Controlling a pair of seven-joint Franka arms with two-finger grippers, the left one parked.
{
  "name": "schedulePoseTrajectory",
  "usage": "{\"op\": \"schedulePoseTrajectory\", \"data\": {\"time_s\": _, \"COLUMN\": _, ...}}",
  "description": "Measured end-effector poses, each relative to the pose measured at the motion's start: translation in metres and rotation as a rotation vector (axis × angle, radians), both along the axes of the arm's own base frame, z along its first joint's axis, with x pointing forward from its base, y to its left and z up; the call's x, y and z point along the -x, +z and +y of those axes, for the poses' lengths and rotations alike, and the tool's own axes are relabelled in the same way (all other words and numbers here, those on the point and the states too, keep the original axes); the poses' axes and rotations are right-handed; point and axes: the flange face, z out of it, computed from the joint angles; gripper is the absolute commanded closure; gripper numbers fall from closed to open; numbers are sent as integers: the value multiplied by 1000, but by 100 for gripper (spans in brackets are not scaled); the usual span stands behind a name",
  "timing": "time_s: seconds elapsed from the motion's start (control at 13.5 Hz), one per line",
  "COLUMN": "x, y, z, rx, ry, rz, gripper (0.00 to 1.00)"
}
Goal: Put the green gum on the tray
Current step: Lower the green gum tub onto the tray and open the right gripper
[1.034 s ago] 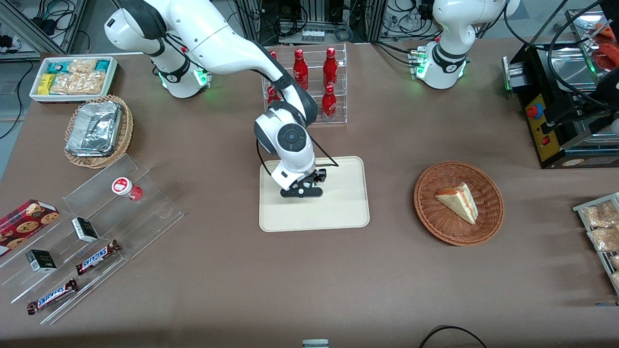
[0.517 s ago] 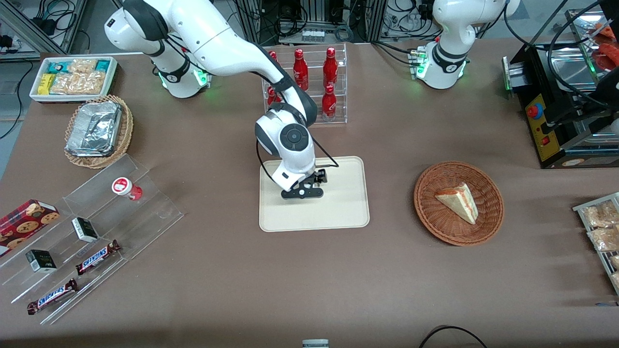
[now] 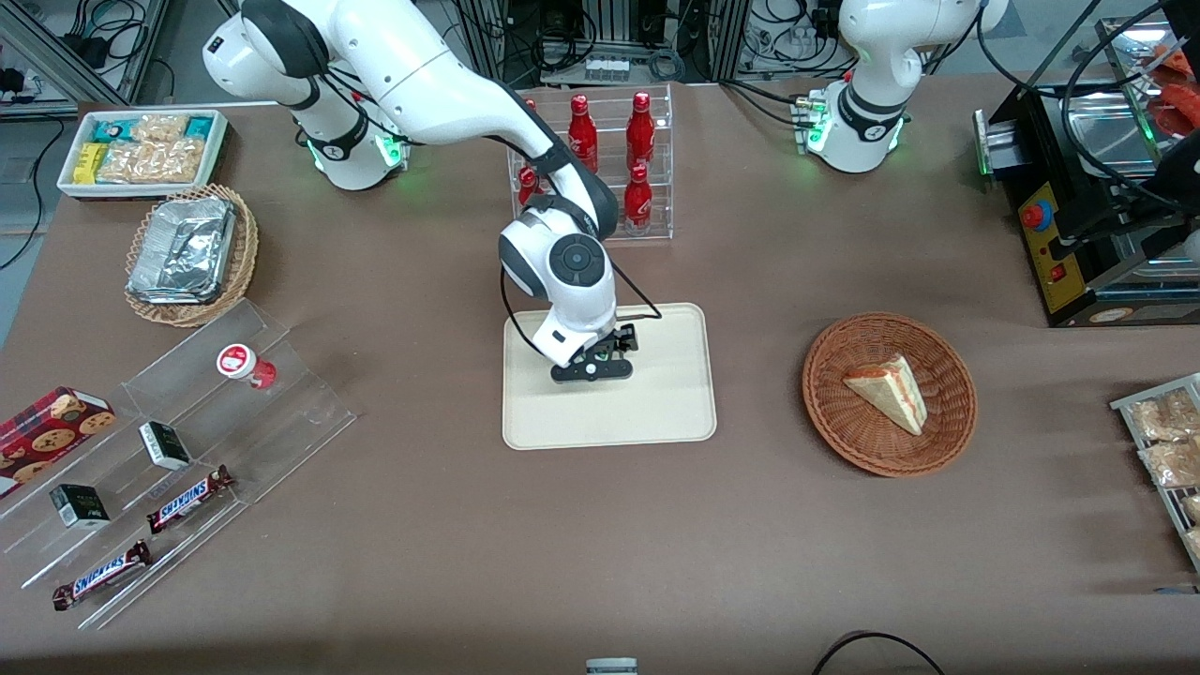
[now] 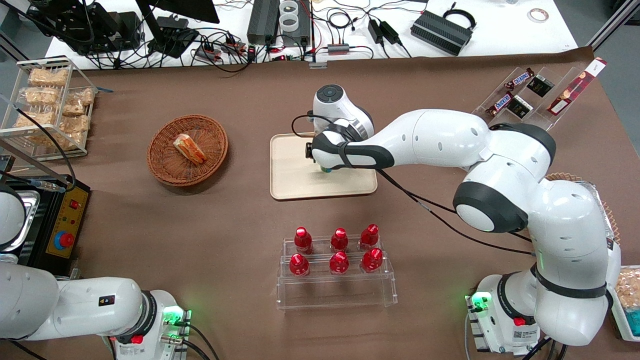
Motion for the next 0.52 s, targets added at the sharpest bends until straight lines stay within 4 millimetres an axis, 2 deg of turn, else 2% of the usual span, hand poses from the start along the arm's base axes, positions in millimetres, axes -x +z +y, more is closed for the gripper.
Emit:
{"op": "schedulePoseTrajectory", "data": {"time_s": 0.3, "x": -2, "y": 2, "z": -1, "rx": 6, "ry": 5, "rz": -10, "gripper": 0}}
{"op": "schedulePoseTrajectory", "data": {"time_s": 0.52, "x": -7, "y": 17, "z": -2, "rx": -2, "ry": 1, "rz": -21, "gripper": 0}}
